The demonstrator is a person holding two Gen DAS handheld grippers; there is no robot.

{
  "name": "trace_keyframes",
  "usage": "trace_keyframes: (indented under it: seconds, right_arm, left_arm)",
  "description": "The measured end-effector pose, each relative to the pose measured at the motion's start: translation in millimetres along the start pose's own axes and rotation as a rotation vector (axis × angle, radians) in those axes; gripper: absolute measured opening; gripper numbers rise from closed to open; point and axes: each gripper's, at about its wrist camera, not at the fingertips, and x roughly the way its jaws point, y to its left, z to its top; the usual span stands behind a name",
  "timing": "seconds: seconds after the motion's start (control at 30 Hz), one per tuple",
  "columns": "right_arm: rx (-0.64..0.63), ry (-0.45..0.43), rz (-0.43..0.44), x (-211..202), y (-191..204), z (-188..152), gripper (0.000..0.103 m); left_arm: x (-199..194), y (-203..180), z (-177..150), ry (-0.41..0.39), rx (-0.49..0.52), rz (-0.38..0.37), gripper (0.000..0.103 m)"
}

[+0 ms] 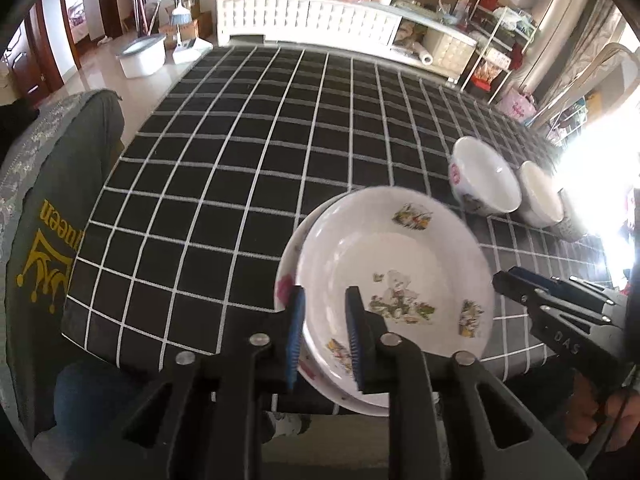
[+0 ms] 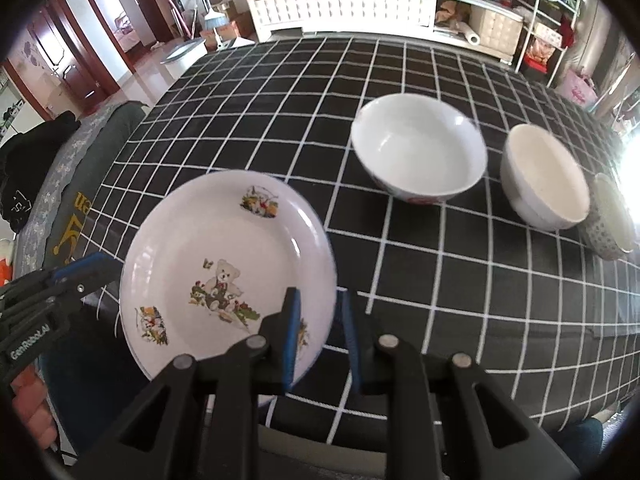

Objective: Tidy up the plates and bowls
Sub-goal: 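Open the right gripper and withdraw from the three-plate stack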

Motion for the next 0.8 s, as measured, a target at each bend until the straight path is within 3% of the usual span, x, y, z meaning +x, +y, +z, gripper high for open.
trace_keyframes:
  seconds: [0.17, 0.3, 0.33, 0.4, 0.53, 0.67, 0.73, 0.8]
  right_arm:
    - [0.014, -0.06, -0.013, -21.7, -5.6, -4.9, 0.026]
    - [0.052, -0.115, -0.027, -39.7, -14.2, -9.6, 0.027]
    - [0.071, -0.135, -0.029, -44.8, -16.8, -11.3, 0.031]
    - [0.085, -0.164, -0.04, -52.8, -20.1, -14.8, 0.052]
    - [0.049, -0.225, -0.082, -68.7, -26.7, -19.1, 0.056]
    - [0.011, -0.263, -0.132, -80.9, -32.6, -19.4, 0.079]
    - [0.004, -0.287, -0.158, -86.8, -38.4, -17.2, 0.083]
    - [0.012, -0.295, -0.09, -91.2, -45.0, -15.5, 0.083]
  left_arm:
    - [-18.6, -15.9, -0.8, -0.048, 0.022, -0.015, 0.029]
    - [-31.7, -36.0, -2.6, -0.104, 0.078, -0.037, 0.042]
    - [-37.6, -45.3, -3.1, -0.123, 0.113, -0.038, 0.048]
    - [-45.2, -57.6, -3.4, -0.139, 0.151, -0.052, 0.05]
    - [-53.7, -77.8, -2.5, -0.154, 0.202, -0.092, 0.057]
    - [-55.4, -98.0, -4.5, -0.212, 0.267, -0.078, 0.057]
    - [-53.2, -104.4, -3.4, -0.214, 0.279, -0.069, 0.057]
    - [-48.6, -109.7, 0.7, -0.202, 0.275, -0.051, 0.057]
